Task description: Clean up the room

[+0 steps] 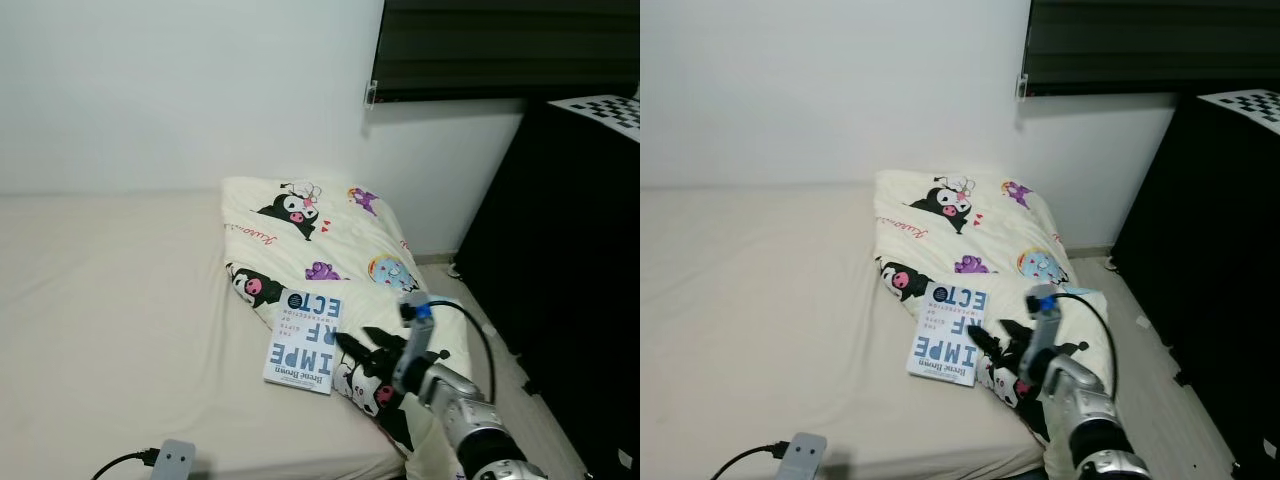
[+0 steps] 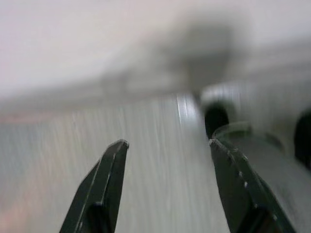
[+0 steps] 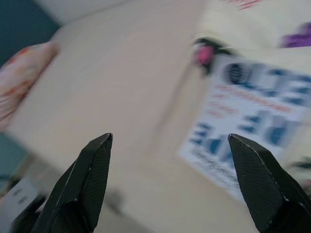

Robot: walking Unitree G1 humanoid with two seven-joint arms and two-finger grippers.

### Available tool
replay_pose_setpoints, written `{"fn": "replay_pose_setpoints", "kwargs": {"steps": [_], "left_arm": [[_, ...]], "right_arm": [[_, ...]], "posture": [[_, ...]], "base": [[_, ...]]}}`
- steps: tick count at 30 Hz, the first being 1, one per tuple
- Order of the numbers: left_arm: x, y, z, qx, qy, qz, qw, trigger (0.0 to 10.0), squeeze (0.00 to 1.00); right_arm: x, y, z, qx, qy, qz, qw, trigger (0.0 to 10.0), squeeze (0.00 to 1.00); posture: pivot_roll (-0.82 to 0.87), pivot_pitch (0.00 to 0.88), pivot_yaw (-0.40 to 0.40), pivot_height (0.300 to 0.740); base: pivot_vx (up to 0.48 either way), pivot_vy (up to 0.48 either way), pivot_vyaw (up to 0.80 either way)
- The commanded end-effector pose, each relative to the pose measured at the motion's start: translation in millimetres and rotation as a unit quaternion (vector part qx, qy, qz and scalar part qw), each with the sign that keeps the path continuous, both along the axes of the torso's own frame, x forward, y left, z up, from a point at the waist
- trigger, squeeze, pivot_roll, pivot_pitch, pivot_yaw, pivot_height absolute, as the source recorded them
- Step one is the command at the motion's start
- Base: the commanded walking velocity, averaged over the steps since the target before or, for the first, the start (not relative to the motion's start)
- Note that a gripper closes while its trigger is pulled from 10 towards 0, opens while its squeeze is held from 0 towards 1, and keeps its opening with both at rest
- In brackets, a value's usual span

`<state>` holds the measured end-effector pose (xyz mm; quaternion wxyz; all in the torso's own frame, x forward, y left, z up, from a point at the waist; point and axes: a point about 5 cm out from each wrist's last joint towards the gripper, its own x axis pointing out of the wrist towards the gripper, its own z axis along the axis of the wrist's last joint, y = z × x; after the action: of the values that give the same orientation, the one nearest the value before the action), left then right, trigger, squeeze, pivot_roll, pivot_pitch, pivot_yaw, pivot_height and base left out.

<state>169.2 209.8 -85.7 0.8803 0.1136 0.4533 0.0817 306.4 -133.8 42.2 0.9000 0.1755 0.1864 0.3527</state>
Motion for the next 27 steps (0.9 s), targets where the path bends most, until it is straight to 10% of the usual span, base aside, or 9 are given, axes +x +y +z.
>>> {"fn": "replay_pose_setpoints", "kwargs": {"steps": [1,4,6,9,27], "left_arm": [[-1.5,-2.1,0.8,-0.009,-0.030,0.019,0.999,10.0,0.00],[33.1,16.2,23.3,-0.007,-0.102,0.025,0.994,10.0,0.00],[84.1,37.5,64.8,-0.020,-0.197,0.032,0.980,10.0,0.00],[108.4,42.5,90.0,-0.037,-0.260,0.032,0.964,10.0,0.00],[139.9,28.4,125.9,-0.115,-0.364,-0.005,0.924,10.0,0.00]], "right_arm": [[-5.6,6.1,-4.4,-0.002,0.011,0.025,1.000,10.0,0.00],[-7.8,11.3,-9.2,-0.015,0.021,0.032,0.999,10.0,0.00],[-8.9,10.8,-15.3,-0.032,0.035,0.021,0.999,10.0,0.00],[-6.9,7.4,-16.5,-0.034,0.044,-0.007,0.998,10.0,0.00],[15.4,-8.1,4.9,0.066,0.041,-0.105,0.991,10.0,0.00]], "posture": [[-0.02,0.000,-0.049,0.720],[-0.02,0.000,-0.049,0.710],[-0.02,0.000,-0.047,0.700],[-0.02,0.000,-0.044,0.690],[0.01,0.005,-0.038,0.620]], "base": [[0.000,0.000,0.00],[0.000,0.000,0.00],[0.000,0.000,0.00],[0.000,0.000,0.00],[0.000,0.000,0.00]]}}
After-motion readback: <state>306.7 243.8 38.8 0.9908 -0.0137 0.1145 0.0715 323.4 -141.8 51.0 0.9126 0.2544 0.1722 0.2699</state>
